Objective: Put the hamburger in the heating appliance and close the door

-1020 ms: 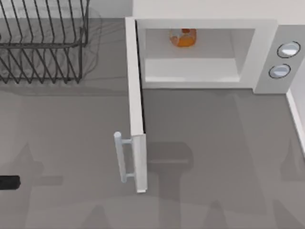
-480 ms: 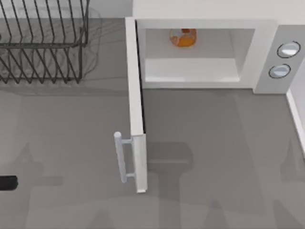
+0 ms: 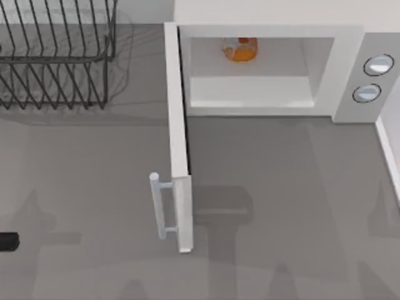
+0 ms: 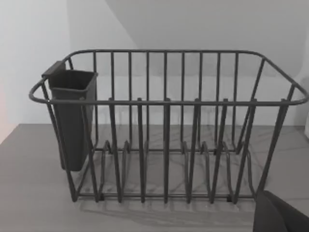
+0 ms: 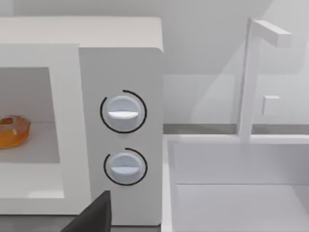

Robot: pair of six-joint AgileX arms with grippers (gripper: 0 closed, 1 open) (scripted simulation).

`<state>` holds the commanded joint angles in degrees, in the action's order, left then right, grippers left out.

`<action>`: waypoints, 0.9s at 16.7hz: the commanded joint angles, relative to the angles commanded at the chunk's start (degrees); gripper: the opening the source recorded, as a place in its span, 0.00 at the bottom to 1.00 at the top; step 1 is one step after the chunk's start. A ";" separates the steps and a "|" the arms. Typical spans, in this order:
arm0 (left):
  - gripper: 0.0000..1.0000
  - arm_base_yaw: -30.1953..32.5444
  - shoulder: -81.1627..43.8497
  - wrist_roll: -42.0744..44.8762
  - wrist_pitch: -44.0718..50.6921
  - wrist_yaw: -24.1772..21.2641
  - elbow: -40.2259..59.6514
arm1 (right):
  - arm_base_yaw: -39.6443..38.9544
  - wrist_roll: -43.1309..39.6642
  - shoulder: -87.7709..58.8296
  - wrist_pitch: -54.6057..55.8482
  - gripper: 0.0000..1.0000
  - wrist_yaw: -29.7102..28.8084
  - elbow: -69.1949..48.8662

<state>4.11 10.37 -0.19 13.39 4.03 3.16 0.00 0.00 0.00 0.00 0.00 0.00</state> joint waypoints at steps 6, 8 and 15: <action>0.00 -6.13 5.94 -0.11 6.44 -6.14 0.51 | 0.00 0.00 0.00 0.00 1.00 0.00 0.00; 0.00 -6.13 5.94 -0.11 6.44 -6.14 0.51 | 0.00 0.00 0.00 0.00 1.00 0.00 0.00; 0.00 0.78 -6.46 -4.74 9.91 -1.43 7.64 | 0.00 0.00 0.00 0.00 1.00 0.00 0.00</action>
<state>4.89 3.91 -4.93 23.30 2.61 10.80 0.00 0.00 0.00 0.00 0.00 0.00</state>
